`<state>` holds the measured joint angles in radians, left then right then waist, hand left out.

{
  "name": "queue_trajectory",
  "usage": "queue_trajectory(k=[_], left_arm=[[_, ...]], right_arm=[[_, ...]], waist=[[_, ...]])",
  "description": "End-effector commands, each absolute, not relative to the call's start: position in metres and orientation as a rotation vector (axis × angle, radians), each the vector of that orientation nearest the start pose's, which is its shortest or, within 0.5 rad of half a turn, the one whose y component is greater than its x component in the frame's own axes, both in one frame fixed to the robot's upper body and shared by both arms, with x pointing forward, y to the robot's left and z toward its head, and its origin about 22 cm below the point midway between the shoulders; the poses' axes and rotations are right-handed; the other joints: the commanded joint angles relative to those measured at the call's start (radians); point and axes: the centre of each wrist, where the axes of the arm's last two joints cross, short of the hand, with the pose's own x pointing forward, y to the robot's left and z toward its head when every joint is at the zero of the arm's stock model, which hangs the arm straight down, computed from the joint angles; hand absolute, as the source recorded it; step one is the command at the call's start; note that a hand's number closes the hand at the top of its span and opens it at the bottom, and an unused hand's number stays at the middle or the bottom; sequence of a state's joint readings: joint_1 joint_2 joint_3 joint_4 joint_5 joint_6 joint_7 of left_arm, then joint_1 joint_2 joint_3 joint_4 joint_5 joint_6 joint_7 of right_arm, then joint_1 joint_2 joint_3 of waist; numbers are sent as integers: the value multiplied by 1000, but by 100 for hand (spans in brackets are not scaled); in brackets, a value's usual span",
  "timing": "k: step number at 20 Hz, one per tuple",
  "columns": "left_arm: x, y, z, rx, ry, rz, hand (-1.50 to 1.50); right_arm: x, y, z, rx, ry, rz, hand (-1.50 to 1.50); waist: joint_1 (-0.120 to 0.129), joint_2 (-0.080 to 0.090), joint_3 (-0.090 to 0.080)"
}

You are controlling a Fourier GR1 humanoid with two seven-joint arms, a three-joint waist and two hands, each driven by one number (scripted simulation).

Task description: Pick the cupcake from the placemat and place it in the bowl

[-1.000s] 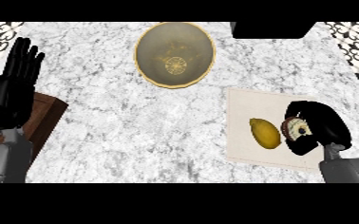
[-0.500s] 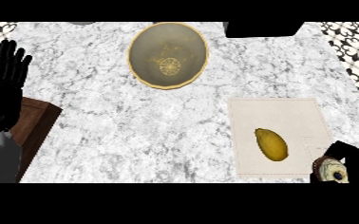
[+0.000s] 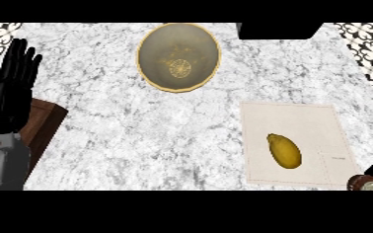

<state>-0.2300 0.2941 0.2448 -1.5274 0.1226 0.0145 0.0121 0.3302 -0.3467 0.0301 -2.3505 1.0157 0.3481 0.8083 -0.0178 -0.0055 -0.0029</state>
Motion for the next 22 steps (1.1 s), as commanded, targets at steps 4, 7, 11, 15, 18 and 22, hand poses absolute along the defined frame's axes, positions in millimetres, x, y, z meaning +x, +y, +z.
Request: queue_trajectory(k=[4,7,11,15,18,22], left_arm=[[299,330,88,242,-1786,25,0],[292,331,87,222,-1785,29,0],[301,319,87,224,-1783,11,0],[291,320,72,220,-1782,17,0],[300,332,83,223,-1795,23,0],[309,328,94,216,-1783,29,0]], right_arm=[[121,-228,208,-1290,-1240,538,150],[134,-216,214,-1209,-1340,488,150],[155,-190,233,-1121,-1443,478,150],[184,-156,256,-1052,-1435,486,150],[220,-133,280,-1037,-1422,485,150],[254,-103,274,-1015,-1371,541,150]], waist=[[19,1,-4],[31,-3,-1],[29,2,-2],[37,2,-1],[40,5,-1],[37,7,1]])
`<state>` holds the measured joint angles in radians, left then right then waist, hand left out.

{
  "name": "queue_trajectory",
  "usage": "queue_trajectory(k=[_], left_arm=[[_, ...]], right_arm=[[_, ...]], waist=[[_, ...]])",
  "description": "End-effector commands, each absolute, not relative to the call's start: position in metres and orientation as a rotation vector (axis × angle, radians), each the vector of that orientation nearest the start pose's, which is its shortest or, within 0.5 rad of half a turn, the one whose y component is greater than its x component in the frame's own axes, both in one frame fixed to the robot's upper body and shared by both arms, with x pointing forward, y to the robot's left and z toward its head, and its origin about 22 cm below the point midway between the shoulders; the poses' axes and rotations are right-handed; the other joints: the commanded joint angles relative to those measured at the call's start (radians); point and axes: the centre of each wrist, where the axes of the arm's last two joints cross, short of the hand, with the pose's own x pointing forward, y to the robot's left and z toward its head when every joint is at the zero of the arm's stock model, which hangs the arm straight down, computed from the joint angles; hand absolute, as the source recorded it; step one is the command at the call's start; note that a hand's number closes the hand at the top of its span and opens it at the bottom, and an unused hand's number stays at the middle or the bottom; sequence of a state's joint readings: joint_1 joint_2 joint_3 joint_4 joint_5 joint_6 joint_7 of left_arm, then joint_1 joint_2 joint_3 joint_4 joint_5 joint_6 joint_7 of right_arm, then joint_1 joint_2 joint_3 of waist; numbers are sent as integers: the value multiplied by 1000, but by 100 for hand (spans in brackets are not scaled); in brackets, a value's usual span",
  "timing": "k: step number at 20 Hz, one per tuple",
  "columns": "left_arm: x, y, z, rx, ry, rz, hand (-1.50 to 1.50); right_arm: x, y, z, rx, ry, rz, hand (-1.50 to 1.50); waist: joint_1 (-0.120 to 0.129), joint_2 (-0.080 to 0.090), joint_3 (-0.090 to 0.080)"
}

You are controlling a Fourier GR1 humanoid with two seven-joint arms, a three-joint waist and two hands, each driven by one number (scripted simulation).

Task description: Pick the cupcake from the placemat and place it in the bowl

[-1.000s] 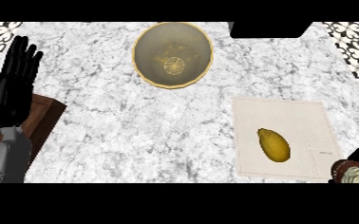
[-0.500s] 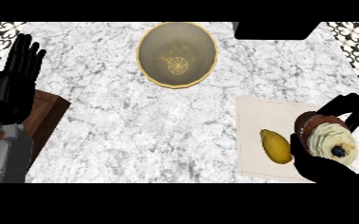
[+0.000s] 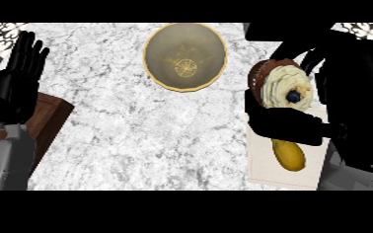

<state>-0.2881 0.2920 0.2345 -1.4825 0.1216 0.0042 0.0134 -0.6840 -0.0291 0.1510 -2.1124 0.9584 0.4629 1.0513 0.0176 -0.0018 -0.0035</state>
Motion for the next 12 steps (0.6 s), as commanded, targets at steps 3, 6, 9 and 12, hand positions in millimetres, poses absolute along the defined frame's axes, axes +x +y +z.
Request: queue_trajectory(k=[3,6,9,12], left_arm=[[301,326,89,216,-1790,7,0],[311,328,90,204,-1803,1,0],[300,327,89,213,-1785,13,0],[304,333,86,216,-1788,15,0]], right_arm=[[285,-95,288,-978,-1338,572,150],[311,-71,278,-949,-1307,586,150],[338,-73,271,-893,-1259,600,150],[351,-59,236,-890,-1256,605,150]], waist=[[7,3,2],[14,9,1],[14,6,3],[9,9,3]])
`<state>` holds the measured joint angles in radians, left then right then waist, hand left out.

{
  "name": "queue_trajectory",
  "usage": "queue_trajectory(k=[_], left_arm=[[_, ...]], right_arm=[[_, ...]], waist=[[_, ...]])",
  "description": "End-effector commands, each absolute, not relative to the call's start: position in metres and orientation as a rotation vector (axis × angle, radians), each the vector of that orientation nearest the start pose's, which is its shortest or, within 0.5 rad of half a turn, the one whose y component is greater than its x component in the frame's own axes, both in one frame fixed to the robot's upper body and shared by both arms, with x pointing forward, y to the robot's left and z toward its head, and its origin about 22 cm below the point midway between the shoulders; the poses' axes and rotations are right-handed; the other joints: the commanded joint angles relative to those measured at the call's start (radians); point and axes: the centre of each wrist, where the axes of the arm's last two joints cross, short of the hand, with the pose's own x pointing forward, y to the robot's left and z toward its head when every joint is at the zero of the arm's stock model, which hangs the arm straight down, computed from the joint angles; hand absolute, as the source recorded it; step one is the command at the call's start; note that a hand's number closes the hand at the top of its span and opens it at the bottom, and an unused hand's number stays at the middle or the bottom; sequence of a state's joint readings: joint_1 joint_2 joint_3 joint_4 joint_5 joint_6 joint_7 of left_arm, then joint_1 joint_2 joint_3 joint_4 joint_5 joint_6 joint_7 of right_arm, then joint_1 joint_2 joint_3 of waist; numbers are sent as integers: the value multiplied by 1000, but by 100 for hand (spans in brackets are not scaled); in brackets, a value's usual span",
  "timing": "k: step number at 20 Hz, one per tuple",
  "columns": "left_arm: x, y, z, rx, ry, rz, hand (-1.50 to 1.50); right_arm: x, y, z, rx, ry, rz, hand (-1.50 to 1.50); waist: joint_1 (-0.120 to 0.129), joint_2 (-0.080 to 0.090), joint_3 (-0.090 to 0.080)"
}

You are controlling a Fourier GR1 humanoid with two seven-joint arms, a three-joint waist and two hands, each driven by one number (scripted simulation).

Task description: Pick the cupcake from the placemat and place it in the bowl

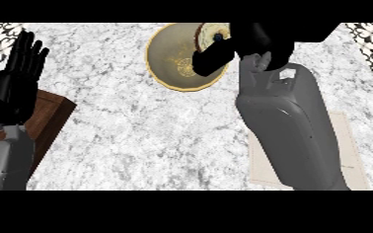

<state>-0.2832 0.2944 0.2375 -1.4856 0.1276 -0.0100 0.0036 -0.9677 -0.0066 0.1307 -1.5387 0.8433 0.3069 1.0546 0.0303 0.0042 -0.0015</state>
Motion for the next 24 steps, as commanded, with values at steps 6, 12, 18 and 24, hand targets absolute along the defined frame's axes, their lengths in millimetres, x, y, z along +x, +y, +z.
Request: queue_trajectory(k=[6,12,18,24], left_arm=[[298,320,74,194,-1792,2,0],[303,338,88,188,-1799,-6,0],[317,309,91,187,-1797,-9,0],[308,331,81,201,-1796,14,0]], right_arm=[[383,-37,194,-1011,-1158,634,150],[404,-56,139,-957,-1058,448,-150],[409,-56,130,-792,-1211,265,-150],[406,-57,121,-862,-1436,46,-150]], waist=[[8,4,0],[24,9,1],[29,12,2],[7,5,1]])
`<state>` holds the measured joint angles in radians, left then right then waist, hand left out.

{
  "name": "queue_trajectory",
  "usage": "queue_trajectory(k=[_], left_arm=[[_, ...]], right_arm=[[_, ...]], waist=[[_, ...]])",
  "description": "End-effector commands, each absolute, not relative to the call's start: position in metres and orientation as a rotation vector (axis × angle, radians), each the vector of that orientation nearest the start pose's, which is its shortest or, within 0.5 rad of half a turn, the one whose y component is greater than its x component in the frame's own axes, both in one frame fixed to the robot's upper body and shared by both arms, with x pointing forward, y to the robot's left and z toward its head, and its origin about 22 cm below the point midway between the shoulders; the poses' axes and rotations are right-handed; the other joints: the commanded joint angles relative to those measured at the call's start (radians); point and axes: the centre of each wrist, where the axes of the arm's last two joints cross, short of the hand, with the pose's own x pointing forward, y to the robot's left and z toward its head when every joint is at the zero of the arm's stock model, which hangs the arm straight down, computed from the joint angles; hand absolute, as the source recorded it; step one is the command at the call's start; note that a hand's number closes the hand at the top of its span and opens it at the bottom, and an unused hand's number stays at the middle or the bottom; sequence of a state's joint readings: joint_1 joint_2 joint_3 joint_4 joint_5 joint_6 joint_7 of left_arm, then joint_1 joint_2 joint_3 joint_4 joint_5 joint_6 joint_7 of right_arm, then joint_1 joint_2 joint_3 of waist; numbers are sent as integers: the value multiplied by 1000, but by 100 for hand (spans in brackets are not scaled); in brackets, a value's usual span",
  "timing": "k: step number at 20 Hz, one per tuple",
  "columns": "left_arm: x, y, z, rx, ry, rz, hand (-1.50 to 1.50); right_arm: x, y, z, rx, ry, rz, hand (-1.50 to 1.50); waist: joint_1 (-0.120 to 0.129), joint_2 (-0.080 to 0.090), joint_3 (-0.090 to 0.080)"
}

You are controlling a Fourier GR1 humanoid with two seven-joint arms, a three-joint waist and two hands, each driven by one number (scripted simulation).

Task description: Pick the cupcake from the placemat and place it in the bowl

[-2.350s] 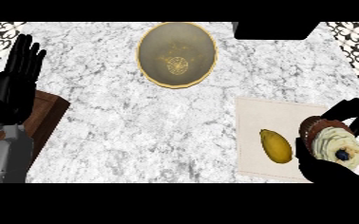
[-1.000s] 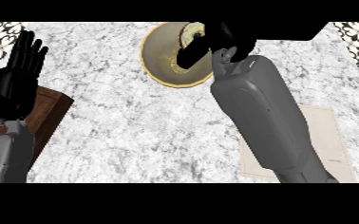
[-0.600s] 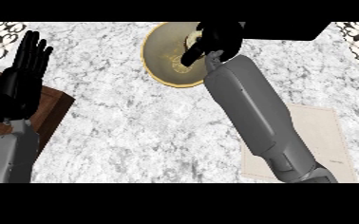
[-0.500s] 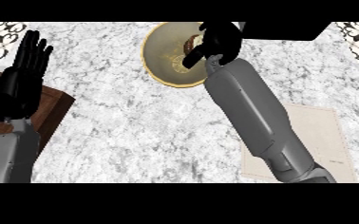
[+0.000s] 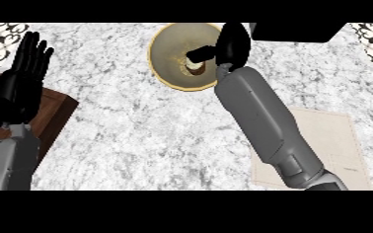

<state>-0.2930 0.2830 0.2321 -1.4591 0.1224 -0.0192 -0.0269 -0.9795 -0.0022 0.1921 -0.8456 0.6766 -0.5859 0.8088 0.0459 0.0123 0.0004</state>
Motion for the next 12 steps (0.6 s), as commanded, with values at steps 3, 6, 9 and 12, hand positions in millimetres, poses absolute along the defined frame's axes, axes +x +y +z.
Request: queue_trajectory(k=[3,6,9,12], left_arm=[[296,334,78,202,-1786,10,0],[293,333,75,239,-1783,29,0],[289,327,75,268,-1778,35,0],[292,325,85,265,-1765,54,0]], right_arm=[[408,-73,112,-917,-1474,-70,-150],[404,-85,114,-936,-1469,-172,-150],[394,-125,105,-941,-1441,-260,-150],[369,-151,102,-919,-1464,-298,-150]], waist=[[-29,-10,0],[-49,-17,-1],[-61,-21,0],[-75,-25,0]])
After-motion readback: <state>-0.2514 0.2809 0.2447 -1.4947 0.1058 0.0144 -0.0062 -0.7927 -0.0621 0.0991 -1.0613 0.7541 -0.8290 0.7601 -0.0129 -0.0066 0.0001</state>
